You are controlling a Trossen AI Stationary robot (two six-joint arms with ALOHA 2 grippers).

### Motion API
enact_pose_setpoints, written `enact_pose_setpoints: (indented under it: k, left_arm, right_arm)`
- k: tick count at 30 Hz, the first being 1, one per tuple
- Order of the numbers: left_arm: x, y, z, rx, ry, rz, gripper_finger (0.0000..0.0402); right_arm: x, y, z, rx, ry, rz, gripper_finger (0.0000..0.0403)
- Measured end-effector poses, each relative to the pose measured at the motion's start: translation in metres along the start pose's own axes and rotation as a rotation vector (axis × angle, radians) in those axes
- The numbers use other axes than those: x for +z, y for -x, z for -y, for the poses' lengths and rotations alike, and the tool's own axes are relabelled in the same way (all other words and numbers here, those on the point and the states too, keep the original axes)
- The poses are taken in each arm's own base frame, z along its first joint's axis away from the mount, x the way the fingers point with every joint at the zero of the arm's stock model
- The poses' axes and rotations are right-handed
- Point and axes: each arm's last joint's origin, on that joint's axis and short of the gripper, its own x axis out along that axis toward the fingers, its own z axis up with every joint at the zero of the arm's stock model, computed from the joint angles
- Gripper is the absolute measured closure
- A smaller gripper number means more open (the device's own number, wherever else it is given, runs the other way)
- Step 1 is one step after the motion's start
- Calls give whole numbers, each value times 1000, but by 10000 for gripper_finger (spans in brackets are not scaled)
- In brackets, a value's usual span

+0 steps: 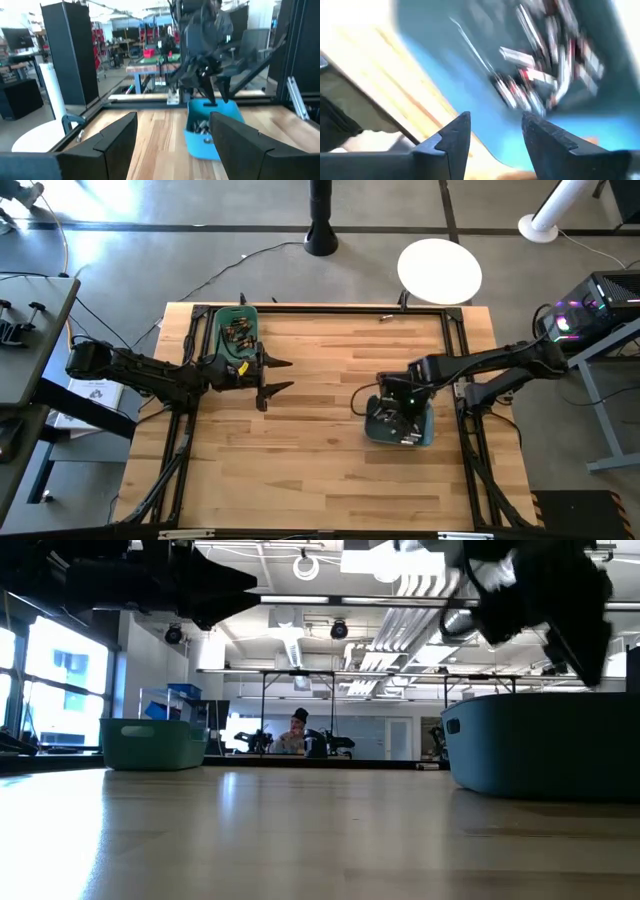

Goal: Sort batteries
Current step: Put the silver battery into the blue bin

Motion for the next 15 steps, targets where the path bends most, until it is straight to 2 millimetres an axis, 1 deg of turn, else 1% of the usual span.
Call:
enact_pose_setpoints:
  k: [2,3,5,6,7,9,11,12,13,15]
  left_arm:
    - [2,0,0,2,2,20,163]
    - [2,0,0,2,2,23,163]
    - [2,0,0,2,2,19,163]
    - [2,0,0,2,3,19,163]
    - [2,0,0,2,6,20,163]
    - [2,0,0,1,8,16,163]
    - [1,0,0,1,8,12,163]
    - [1,0,0,1,8,12,163]
    - [1,0,0,1,8,12,163]
    - [1,0,0,1,7,12,163]
  right_arm:
    - [4,18,-10,-10,98,100,232]
    - [7,26,-14,-42,152,175,231]
    - [15,42,-21,-144,271,380,231]
    - [21,50,-25,-202,317,511,231]
    - [28,57,-28,-266,341,639,231]
    - [39,67,-27,-391,331,827,231]
    - [52,77,-17,-523,302,934,231]
    - [60,81,-7,-577,289,951,231]
    - [68,84,4,-615,261,955,231]
    - [86,89,31,-633,154,984,231]
